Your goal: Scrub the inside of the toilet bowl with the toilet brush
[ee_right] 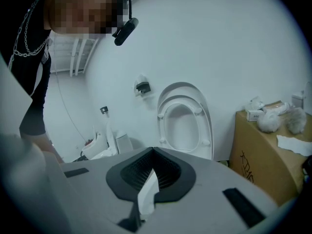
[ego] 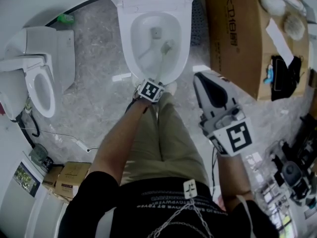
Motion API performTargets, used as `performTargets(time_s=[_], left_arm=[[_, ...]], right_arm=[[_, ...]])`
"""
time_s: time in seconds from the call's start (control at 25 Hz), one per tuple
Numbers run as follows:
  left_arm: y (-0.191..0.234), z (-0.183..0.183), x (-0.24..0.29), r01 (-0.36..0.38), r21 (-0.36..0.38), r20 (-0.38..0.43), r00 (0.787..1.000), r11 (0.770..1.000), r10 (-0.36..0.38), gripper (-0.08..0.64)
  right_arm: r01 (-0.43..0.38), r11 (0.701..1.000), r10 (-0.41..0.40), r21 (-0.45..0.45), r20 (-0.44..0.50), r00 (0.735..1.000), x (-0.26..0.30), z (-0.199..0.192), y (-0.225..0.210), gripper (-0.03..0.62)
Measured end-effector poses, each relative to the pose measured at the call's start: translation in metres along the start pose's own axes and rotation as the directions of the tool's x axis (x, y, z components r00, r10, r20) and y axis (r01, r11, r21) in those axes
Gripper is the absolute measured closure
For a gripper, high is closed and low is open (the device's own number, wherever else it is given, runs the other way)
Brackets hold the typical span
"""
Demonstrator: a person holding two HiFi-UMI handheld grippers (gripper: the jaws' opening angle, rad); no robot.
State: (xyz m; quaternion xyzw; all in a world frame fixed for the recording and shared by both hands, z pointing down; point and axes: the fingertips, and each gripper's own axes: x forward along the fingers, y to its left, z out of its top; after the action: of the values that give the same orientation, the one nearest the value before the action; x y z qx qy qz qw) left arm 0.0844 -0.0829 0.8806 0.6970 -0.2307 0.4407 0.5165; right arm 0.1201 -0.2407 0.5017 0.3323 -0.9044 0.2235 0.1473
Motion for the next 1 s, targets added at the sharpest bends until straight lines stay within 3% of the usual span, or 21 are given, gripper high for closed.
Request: performTargets(time_s=[0.24,0.48,0.84,1.0], left_arm=[[-0.020,0.007,-0.008,0.098,-0.066,0.062,0.994,0.993,-0.093,0.560],[-0.042,-0.012,-0.011,0.161,-0.083,0.039,0.987,0.983,-0.159,0.560],[-0.049,-0.039,-0.022,0.166,-0.153,0.020,0.986,0.974,-0.165,0.560],[-0.040,-0.050,-0.027,0.158,-0.220,0.031,0.987,0.963,-0.155,0.560]], right_arm=[[-0.018,1.000,0.018,0.005,0.000,1.000,0.001,0.000,0.005,0.589],[-0.040,0.999,0.040,-0.002,0.003,0.999,0.001,0.007,0.013,0.589],[-0.062,0.998,0.062,-0.021,0.010,0.998,0.002,0.019,0.021,0.589],[-0.077,0.997,0.077,-0.026,0.006,0.997,0.006,0.021,0.028,0.589]])
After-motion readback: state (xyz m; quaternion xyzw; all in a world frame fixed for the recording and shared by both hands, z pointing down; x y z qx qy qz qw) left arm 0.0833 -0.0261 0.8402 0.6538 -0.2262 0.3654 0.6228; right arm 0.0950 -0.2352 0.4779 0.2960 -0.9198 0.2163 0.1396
